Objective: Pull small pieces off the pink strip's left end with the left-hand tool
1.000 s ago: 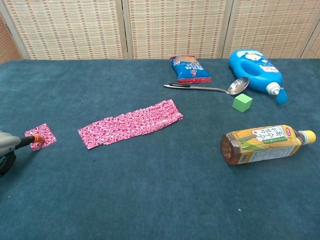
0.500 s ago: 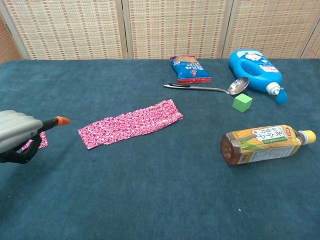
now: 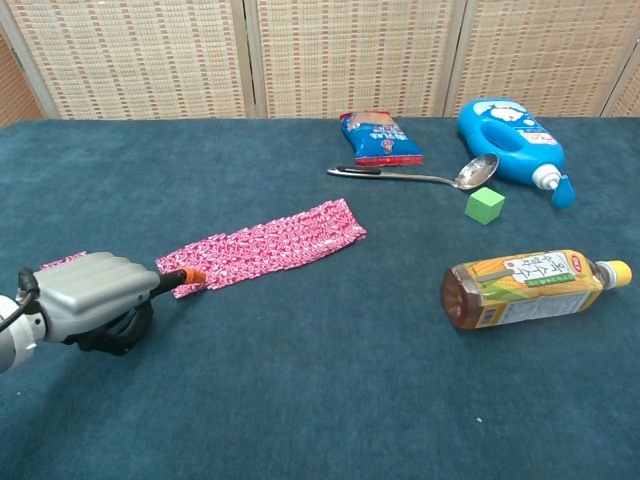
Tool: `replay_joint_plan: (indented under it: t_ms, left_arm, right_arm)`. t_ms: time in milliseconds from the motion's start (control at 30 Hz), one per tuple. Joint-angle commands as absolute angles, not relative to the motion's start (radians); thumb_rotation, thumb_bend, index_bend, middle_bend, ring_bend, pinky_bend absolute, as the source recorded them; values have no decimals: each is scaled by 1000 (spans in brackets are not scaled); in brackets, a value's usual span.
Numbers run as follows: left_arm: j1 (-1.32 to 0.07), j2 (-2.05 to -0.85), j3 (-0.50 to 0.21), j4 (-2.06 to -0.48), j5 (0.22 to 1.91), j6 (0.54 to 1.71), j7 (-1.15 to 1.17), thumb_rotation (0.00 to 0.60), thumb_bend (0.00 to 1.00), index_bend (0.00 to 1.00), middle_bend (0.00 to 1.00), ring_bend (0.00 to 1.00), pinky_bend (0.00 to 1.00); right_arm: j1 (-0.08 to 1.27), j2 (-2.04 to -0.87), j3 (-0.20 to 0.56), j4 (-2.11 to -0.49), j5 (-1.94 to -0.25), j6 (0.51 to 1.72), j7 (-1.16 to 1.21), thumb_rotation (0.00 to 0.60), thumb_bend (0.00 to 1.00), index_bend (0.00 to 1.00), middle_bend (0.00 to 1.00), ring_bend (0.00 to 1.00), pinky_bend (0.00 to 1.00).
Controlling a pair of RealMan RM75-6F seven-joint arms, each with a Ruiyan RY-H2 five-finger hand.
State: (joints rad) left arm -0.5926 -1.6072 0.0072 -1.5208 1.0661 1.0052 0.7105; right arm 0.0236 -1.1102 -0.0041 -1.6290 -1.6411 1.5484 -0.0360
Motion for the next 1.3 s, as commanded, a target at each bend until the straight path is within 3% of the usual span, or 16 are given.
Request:
replay_joint_plan:
  t_ms: [33, 833, 1300]
  left_arm:
    - [-606, -1628, -3, -1496, 1035, 986, 722, 600, 829, 0, 733, 723, 674]
    - [-616, -1569, -1, -1531, 890, 1021, 801, 600, 830, 0, 734, 723, 676]
    - [-667, -1622, -16, -1399, 831, 967, 821, 600, 830, 0, 734, 724, 676]
  right_arm:
    - [24, -1110, -6, -1629, -1642, 1545, -37, 600, 111, 0, 0, 0, 163]
    - [25, -1112, -11, -1631, -1641, 1537, -50, 600, 111, 0, 0, 0, 163]
    - [25, -1111, -12, -1633, -1642, 1538, -49, 600, 111, 0, 0, 0, 163]
